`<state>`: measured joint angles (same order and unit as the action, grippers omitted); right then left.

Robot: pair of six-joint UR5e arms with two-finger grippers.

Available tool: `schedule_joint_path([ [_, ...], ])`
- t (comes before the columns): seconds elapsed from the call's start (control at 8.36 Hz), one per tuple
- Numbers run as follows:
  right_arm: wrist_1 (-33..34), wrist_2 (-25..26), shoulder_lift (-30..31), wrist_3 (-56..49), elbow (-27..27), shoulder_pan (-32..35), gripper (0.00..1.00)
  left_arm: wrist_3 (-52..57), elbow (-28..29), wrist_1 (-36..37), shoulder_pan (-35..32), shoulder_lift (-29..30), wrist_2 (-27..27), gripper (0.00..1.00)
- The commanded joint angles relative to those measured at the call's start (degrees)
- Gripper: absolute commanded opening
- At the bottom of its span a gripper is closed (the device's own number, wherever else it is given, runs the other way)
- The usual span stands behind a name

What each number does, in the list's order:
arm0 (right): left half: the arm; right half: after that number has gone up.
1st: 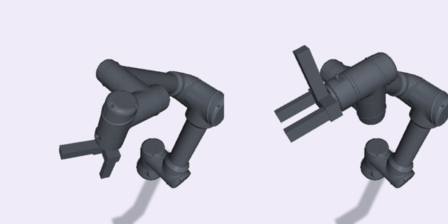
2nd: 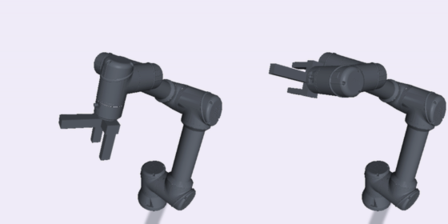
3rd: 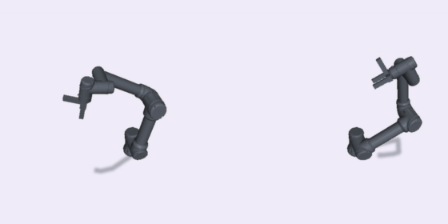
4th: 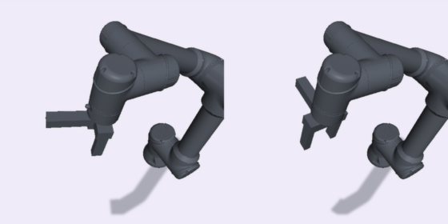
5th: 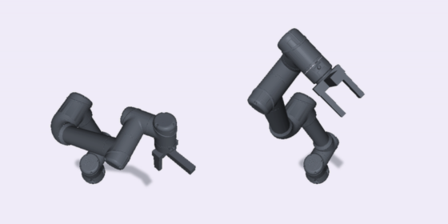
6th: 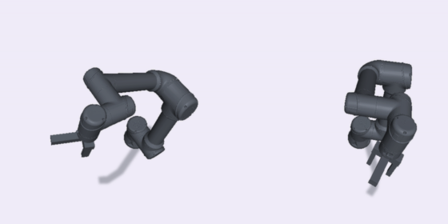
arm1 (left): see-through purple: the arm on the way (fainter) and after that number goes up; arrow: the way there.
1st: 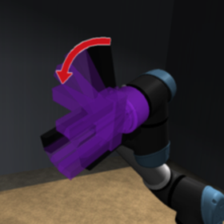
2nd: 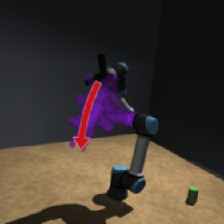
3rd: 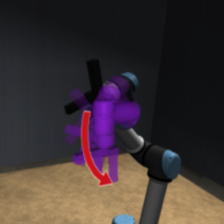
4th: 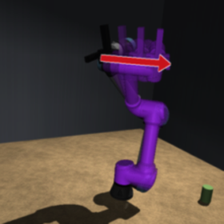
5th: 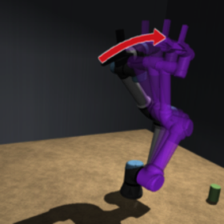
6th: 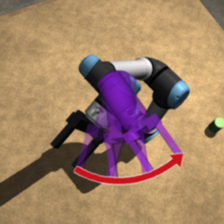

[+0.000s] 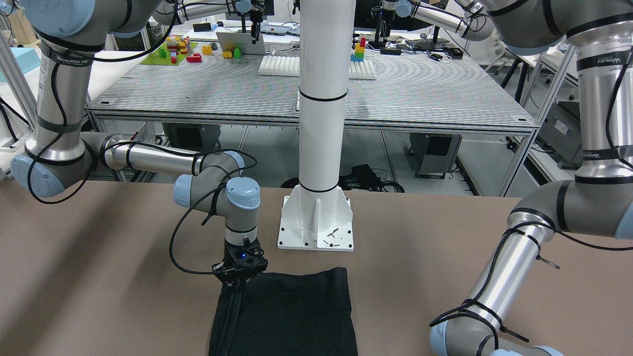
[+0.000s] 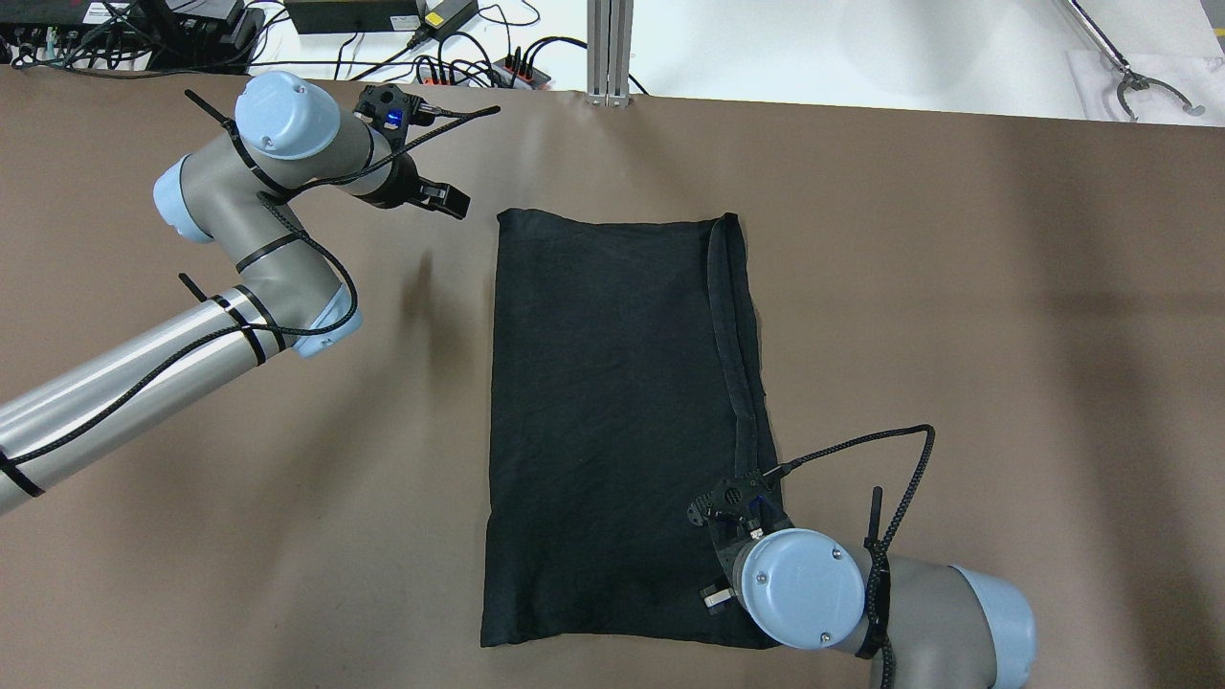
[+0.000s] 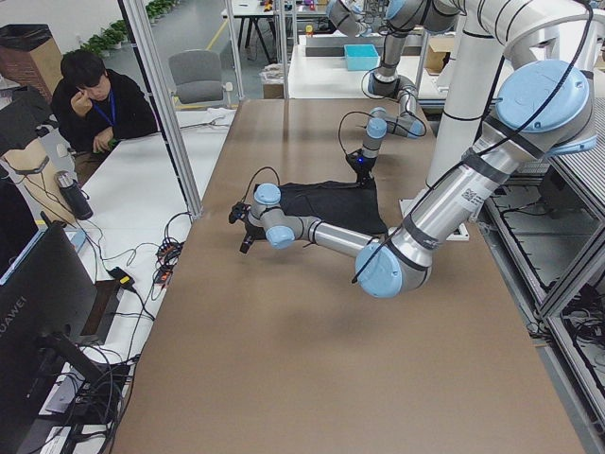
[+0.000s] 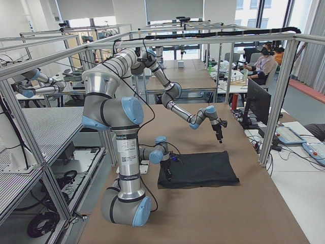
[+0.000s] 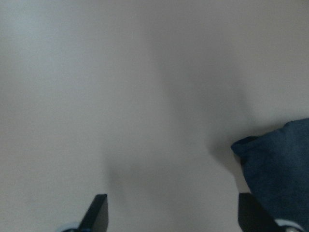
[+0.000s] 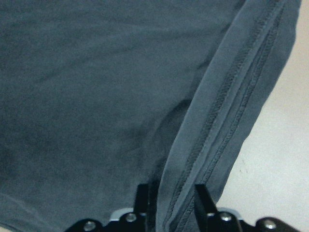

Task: Fold clothes

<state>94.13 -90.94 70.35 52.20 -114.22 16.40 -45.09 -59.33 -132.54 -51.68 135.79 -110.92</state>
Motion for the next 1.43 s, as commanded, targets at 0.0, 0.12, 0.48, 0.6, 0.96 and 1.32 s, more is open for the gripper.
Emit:
schedule_joint_path([
  [0.0, 0.0, 0.1, 0.1, 0.0, 0.2, -0.1, 0.02, 0.0, 0.0, 0.0, 0.0, 0.0, -0.1, 0.95],
  [0.12, 0.0, 0.1, 0.4, 0.0, 0.1, 0.0, 0.0, 0.0, 0.0, 0.0, 0.0, 0.0, -0.1, 0.95],
  [0.48, -0.1, 0.1, 1.6, 0.1, -1.2, 1.3, 0.0, 0.0, 0.0, 0.0, 0.1, 0.1, -0.2, 0.95],
  [0.6, -0.2, 0.1, 4.8, 0.1, -3.2, 1.4, 0.0, 0.0, 0.0, 0.0, 0.1, 0.2, -0.2, 0.95],
  [0.96, -0.3, 0.3, 9.5, 7.5, -5.5, -0.3, 0.05, 0.0, -0.3, 0.1, 0.1, 0.2, -0.2, 0.95],
  [1.32, -0.4, 1.1, 7.3, 8.0, -5.7, -0.3, 0.92, 0.0, -0.4, 0.1, 0.1, 0.1, -0.2, 0.95],
])
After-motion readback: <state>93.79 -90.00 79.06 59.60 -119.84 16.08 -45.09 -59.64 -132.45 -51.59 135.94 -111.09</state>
